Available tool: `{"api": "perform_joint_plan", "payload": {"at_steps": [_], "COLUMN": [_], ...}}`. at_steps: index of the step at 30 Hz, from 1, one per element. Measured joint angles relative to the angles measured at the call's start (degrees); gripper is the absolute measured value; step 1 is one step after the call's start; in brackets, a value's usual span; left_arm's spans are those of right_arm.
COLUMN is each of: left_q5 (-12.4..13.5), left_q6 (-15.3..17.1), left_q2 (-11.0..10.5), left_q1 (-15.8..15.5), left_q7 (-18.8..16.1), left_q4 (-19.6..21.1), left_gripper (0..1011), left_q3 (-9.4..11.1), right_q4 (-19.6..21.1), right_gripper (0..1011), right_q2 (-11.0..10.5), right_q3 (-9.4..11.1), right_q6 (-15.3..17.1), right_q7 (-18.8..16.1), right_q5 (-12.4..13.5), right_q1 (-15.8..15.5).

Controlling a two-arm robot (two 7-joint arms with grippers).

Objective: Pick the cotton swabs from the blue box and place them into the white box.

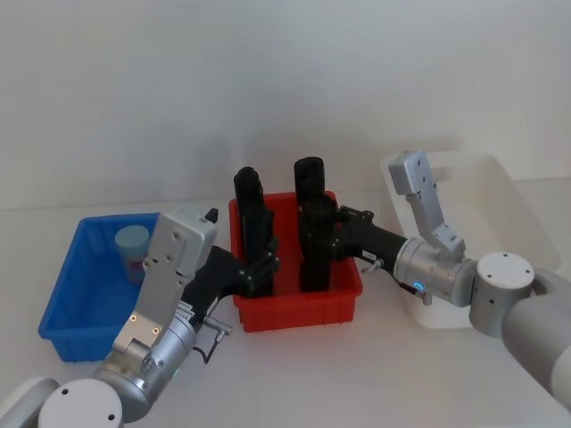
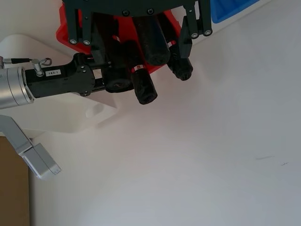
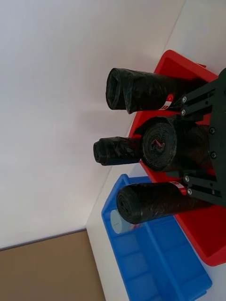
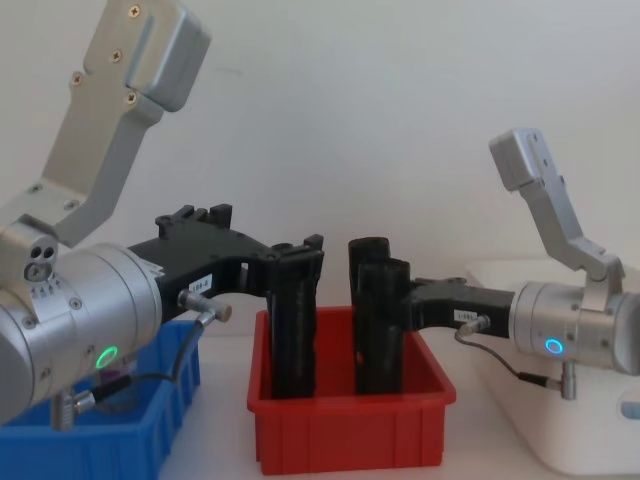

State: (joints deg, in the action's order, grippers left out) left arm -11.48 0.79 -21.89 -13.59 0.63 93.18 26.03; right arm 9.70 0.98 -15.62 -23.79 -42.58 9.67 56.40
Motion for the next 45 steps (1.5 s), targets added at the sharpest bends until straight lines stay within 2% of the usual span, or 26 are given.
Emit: {"api": "perform_joint_plan", "payload": {"at_steps": [12, 16, 19, 23, 25, 26, 29, 30, 32, 38, 41, 45], "left_q5": [0.0, 0.0, 0.0, 0.0, 0.0, 0.0, 0.0, 0.0, 0.0, 0.0, 0.0, 0.0], "left_q6": [0.0, 0.0, 0.0, 0.0, 0.0, 0.0, 0.0, 0.0, 0.0, 0.0, 0.0, 0.0], "left_q2": [0.0, 0.0, 0.0, 0.0, 0.0, 0.0, 0.0, 0.0, 0.0, 0.0, 0.0, 0.0], "left_q1": [0.0, 0.0, 0.0, 0.0, 0.0, 0.0, 0.0, 0.0, 0.0, 0.0, 0.0, 0.0], "left_q7": [0.0, 0.0, 0.0, 0.0, 0.0, 0.0, 0.0, 0.0, 0.0, 0.0, 0.0, 0.0], "left_q4": [0.0, 0.0, 0.0, 0.0, 0.0, 0.0, 0.0, 0.0, 0.0, 0.0, 0.0, 0.0], "left_gripper": [999, 1000, 1000, 1000, 1000, 1000, 1000, 1000, 1000, 1000, 1000, 1000], "left_q3": [0.0, 0.0, 0.0, 0.0, 0.0, 0.0, 0.0, 0.0, 0.0, 0.0, 0.0, 0.0], "right_q4": [-2.7, -2.6, -0.8, 5.9, 11.2, 15.1, 20.0, 23.5, 27.6, 36.4, 41.8, 46.5], "right_gripper": [486, 487, 487, 487, 487, 486, 486, 487, 487, 487, 486, 487], "right_q2": [0.2, 0.2, 0.0, -0.8, -1.3, -1.8, -2.3, -2.7, -3.1, -4.1, -4.7, -5.3], "right_q3": [1.5, 2.2, 2.9, 3.6, 3.9, 4.2, 4.5, 4.6, 4.9, 5.3, 5.6, 5.9], "right_q6": [-2.4, -3.5, -3.9, -2.2, -0.5, 0.8, 2.6, 3.6, 5.2, 8.2, 10.3, 12.4], "right_q7": [-1.0, -1.1, -1.1, -0.2, 0.6, 1.1, 1.8, 2.3, 3.1, 5.2, 7.3, 9.8], "right_q5": [0.9, 1.4, 1.9, 2.4, 2.7, 2.9, 3.2, 3.4, 3.8, 4.2, 4.3, 4.1], "right_q1": [1.9, 2.1, 1.7, -1.3, -3.7, -5.5, -7.7, -9.3, -11.2, -15.1, -17.6, -19.7]}}
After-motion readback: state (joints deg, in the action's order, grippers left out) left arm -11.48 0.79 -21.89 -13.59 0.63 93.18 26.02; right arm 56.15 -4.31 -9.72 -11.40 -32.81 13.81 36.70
